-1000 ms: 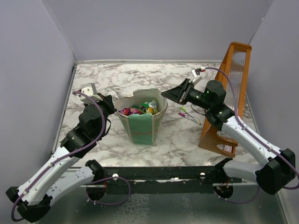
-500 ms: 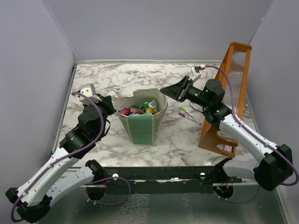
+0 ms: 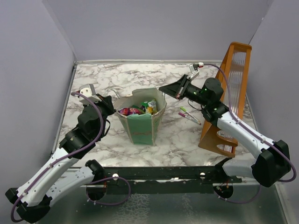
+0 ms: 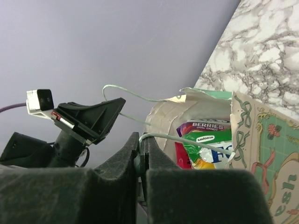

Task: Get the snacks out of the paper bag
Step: Adjust the paper bag at the center of the board.

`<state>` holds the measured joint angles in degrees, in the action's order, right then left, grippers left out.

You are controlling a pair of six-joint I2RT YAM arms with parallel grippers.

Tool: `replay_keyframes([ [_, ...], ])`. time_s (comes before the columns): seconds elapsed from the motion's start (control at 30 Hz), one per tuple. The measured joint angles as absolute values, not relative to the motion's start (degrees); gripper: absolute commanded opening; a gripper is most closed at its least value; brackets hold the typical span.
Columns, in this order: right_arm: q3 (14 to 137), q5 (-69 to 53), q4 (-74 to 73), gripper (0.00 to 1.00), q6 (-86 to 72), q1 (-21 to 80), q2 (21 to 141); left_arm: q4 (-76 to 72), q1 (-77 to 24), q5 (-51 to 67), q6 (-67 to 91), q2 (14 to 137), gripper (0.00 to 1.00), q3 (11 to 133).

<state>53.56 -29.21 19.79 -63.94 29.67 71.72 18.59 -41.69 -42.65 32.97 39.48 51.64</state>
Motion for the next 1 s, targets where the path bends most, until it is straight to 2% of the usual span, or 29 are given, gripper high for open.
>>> replay_keyframes([
  [0.13, 58.1, -29.5, 16.7, 0.01, -59.5, 29.3, 73.2, 18.8, -41.7, -41.6, 34.3, 39.5, 0.04, 51.6],
  [0.4, 77.0, -33.9, 5.9, 0.01, -48.2, 25.8, 83.7, 18.9, -41.6, -36.8, 39.3, 40.4, 0.1, 51.6],
  [0.67, 84.3, -41.1, 3.2, 0.01, -42.7, 20.4, 91.9, 19.2, -41.6, -33.6, 42.8, 40.0, 0.39, 51.5],
  [0.83, 86.7, -42.4, -0.3, 0.01, -37.2, 20.2, 91.9, 20.7, -41.6, -32.7, 43.1, 37.5, 0.73, 51.5],
  [0.93, 90.1, -43.5, -5.2, 0.01, -32.8, 19.6, 92.0, 22.7, -41.6, -32.2, 42.1, 36.4, 0.85, 52.1],
  [1.0, 92.9, -44.4, -9.3, 0.01, -29.8, 19.4, 92.2, 24.1, -41.6, -31.8, 40.6, 36.5, 0.89, 53.7],
])
